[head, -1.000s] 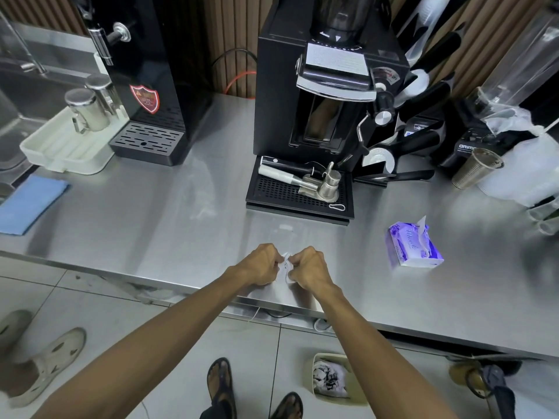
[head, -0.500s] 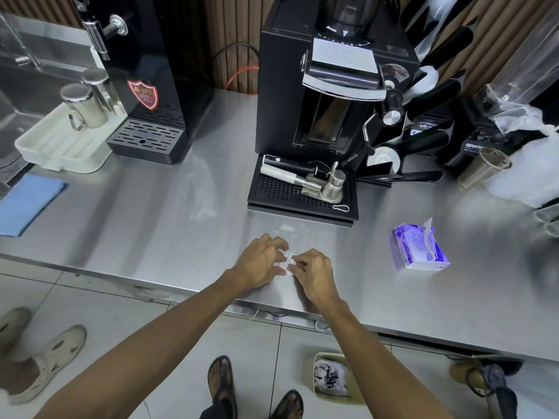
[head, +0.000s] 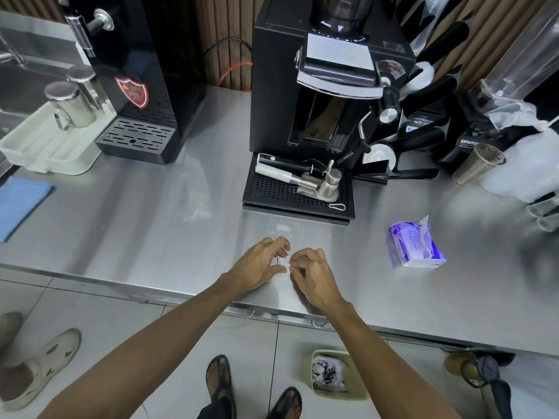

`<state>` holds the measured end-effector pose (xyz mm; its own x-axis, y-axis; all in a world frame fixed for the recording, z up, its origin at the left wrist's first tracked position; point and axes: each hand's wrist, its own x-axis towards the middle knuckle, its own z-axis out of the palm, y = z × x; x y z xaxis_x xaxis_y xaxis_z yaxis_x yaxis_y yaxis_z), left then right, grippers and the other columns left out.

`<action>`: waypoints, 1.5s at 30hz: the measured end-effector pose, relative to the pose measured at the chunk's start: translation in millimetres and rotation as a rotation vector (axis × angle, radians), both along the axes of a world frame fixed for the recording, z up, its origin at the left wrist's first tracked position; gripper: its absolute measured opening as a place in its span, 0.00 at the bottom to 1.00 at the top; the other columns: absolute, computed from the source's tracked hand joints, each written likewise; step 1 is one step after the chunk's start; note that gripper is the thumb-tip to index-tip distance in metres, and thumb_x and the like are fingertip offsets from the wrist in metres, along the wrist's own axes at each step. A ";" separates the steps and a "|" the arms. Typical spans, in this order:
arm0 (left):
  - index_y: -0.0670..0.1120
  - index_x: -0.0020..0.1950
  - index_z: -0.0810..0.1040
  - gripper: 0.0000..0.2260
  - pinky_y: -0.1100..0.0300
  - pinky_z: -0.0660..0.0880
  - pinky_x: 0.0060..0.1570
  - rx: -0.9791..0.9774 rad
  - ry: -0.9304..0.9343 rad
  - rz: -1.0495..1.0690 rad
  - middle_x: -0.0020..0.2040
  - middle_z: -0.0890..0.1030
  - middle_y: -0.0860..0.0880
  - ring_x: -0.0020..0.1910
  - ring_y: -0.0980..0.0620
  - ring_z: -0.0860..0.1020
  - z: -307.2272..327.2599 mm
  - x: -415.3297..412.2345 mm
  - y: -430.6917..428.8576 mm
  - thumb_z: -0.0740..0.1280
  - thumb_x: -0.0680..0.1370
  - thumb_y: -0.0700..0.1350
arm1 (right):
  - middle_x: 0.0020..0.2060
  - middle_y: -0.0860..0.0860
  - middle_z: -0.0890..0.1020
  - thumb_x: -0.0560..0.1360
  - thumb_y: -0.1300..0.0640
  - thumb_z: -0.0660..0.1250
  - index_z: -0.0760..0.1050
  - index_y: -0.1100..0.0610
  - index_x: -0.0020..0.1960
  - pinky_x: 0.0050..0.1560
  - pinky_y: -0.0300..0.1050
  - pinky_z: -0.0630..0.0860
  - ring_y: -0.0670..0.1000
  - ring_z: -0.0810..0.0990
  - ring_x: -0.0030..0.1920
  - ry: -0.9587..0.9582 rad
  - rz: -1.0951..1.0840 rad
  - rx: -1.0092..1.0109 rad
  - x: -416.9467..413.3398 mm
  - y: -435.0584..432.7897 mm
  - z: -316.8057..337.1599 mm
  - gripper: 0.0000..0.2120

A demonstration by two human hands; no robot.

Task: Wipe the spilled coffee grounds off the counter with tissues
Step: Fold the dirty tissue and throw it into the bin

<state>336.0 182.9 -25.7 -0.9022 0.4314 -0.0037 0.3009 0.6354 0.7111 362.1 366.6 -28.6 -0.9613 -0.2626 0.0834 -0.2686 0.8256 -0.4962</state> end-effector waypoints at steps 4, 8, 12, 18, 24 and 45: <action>0.51 0.63 0.75 0.17 0.61 0.72 0.56 -0.031 0.005 -0.017 0.52 0.77 0.50 0.50 0.55 0.75 -1.5 -0.4 0.4 0.72 0.76 0.47 | 0.48 0.48 0.84 0.74 0.58 0.71 0.84 0.56 0.50 0.48 0.32 0.67 0.49 0.73 0.50 -0.062 -0.061 -0.082 -4.9 0.7 7.4 0.06; 0.49 0.61 0.75 0.15 0.59 0.74 0.55 -0.015 0.008 -0.009 0.51 0.79 0.48 0.48 0.54 0.75 -3.9 0.9 0.7 0.71 0.76 0.47 | 0.50 0.48 0.82 0.72 0.52 0.69 0.78 0.54 0.62 0.50 0.37 0.71 0.45 0.69 0.49 -0.095 -0.021 -0.070 -2.4 -0.6 13.7 0.18; 0.48 0.59 0.76 0.12 0.54 0.77 0.52 -0.043 0.003 0.019 0.50 0.79 0.46 0.47 0.51 0.76 -7.3 0.9 0.7 0.70 0.77 0.48 | 0.50 0.48 0.81 0.73 0.45 0.70 0.77 0.52 0.64 0.50 0.38 0.71 0.48 0.70 0.51 -0.076 0.038 0.016 -0.4 2.6 10.3 0.22; 0.46 0.56 0.82 0.10 0.55 0.76 0.50 -0.089 0.073 -0.003 0.48 0.80 0.45 0.47 0.48 0.78 -8.1 1.8 0.2 0.68 0.78 0.48 | 0.47 0.50 0.80 0.75 0.45 0.68 0.78 0.49 0.63 0.47 0.43 0.75 0.49 0.70 0.51 -0.050 0.030 0.054 -1.3 -3.0 10.0 0.18; 0.49 0.55 0.83 0.09 0.61 0.75 0.50 -0.088 0.210 -0.148 0.51 0.84 0.53 0.48 0.54 0.76 -10.3 3.2 -5.0 0.63 0.81 0.45 | 0.45 0.51 0.80 0.77 0.49 0.67 0.81 0.51 0.59 0.47 0.46 0.76 0.50 0.70 0.50 -0.073 0.050 0.052 -3.9 -2.7 11.6 0.13; 0.44 0.53 0.83 0.09 0.64 0.70 0.48 -0.133 0.187 -0.018 0.46 0.84 0.49 0.49 0.51 0.75 -5.6 0.6 1.2 0.69 0.77 0.47 | 0.46 0.51 0.76 0.76 0.56 0.66 0.81 0.52 0.58 0.49 0.44 0.75 0.50 0.71 0.50 -0.108 0.053 0.069 -3.4 -3.3 14.1 0.12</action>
<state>336.6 184.1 -31.4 -0.8847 0.4542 0.1046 0.4315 0.7132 0.5524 358.7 363.2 -14.4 -0.9484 -0.3147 -0.0394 -0.2610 0.8448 -0.4671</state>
